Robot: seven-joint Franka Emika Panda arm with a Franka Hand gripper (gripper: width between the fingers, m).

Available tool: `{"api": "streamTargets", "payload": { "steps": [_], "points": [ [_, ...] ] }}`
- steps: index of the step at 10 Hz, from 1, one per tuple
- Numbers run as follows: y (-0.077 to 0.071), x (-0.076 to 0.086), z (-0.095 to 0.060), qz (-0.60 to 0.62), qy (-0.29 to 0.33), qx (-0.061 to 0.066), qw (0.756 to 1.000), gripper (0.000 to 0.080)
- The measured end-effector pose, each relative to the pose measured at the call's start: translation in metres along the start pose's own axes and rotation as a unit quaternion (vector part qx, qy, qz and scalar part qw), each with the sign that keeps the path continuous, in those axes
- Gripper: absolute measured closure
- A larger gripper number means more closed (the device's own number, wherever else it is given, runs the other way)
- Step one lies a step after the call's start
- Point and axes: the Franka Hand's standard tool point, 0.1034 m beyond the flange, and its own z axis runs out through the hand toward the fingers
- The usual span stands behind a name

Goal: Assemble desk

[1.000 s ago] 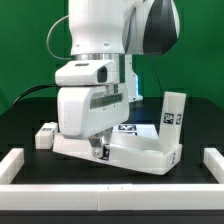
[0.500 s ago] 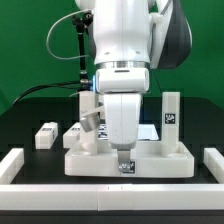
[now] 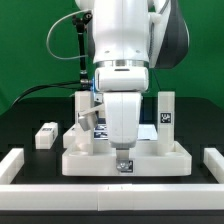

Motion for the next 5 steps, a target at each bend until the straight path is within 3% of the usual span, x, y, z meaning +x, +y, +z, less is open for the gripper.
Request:
{"api": "streamTargets", "payload": {
  "steps": [5],
  "points": [
    [0.030, 0.044, 0.012, 0.001, 0.018, -0.015, 1.000, 0.0735]
  ]
}}
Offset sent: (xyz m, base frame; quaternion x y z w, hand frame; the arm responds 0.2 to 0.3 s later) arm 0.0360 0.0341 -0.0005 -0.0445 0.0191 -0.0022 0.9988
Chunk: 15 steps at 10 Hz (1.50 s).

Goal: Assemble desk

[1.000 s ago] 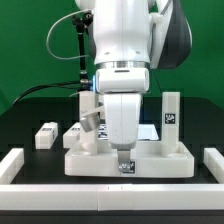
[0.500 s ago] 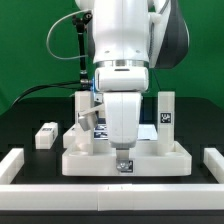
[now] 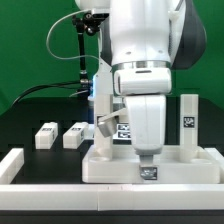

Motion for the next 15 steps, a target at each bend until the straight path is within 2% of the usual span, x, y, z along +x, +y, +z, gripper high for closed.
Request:
{"api": "streamTargets", "payload": {
  "steps": [3, 5, 6, 7, 8, 9, 10, 15],
  "points": [
    [0.004, 0.004, 0.004, -0.006, -0.017, -0.007, 1.000, 0.0725],
    [0.002, 0.002, 0.004, -0.008, -0.020, -0.006, 1.000, 0.0725],
    [-0.003, 0.002, 0.004, -0.008, -0.021, 0.003, 1.000, 0.0625],
    [-0.008, 0.002, 0.004, -0.008, -0.022, 0.011, 1.000, 0.0488],
    [-0.014, 0.002, 0.003, -0.009, -0.023, 0.019, 1.000, 0.0488],
    [-0.019, 0.002, 0.003, -0.009, -0.024, 0.027, 0.999, 0.0287],
    [-0.021, 0.002, 0.002, -0.009, -0.024, 0.030, 0.999, 0.0190],
    [-0.024, 0.002, 0.002, -0.009, -0.024, 0.032, 0.999, 0.0151]
  ]
}}
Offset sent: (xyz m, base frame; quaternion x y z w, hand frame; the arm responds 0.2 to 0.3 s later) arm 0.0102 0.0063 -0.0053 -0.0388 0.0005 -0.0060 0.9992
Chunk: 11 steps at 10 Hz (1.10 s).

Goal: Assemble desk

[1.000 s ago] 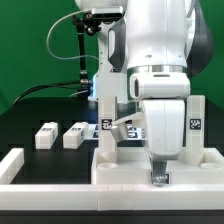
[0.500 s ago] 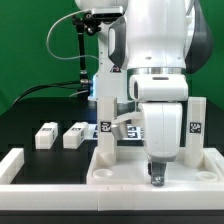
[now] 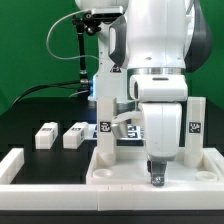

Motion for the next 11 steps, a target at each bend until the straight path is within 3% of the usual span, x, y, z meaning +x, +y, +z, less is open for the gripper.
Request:
{"api": "streamTargets", "payload": {
  "steps": [2, 3, 5, 6, 7, 11],
  "points": [
    [0.000, 0.000, -0.001, 0.001, 0.000, 0.001, 1.000, 0.0151],
    [0.005, 0.000, -0.014, 0.014, -0.005, 0.011, 1.000, 0.0151],
    [0.016, -0.009, -0.063, 0.038, -0.021, 0.033, 0.998, 0.0151],
    [0.020, -0.012, -0.083, 0.063, -0.026, 0.036, 0.997, 0.0151],
    [0.025, -0.012, -0.093, 0.072, -0.026, 0.029, 0.997, 0.0151],
    [0.023, -0.011, -0.089, 0.228, -0.029, 0.028, 0.973, 0.0151]
  ]
}}
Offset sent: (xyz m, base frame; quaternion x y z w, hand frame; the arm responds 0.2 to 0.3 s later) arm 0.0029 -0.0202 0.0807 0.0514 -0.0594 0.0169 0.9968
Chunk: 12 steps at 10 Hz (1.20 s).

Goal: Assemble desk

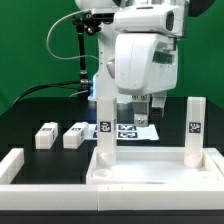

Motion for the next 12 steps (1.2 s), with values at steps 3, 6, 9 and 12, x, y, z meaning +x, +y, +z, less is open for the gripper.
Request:
{"api": "streamTargets", "payload": {
  "steps": [3, 6, 9, 12],
  "points": [
    [0.013, -0.046, -0.032, 0.095, 0.003, 0.027, 0.995, 0.0151],
    [0.029, -0.120, -0.058, 0.186, -0.005, 0.052, 0.981, 0.0151],
    [0.016, -0.144, -0.051, 0.307, -0.007, 0.056, 0.950, 0.0151],
    [0.015, -0.143, -0.050, 0.387, -0.012, 0.056, 0.920, 0.0151]
  ]
}}
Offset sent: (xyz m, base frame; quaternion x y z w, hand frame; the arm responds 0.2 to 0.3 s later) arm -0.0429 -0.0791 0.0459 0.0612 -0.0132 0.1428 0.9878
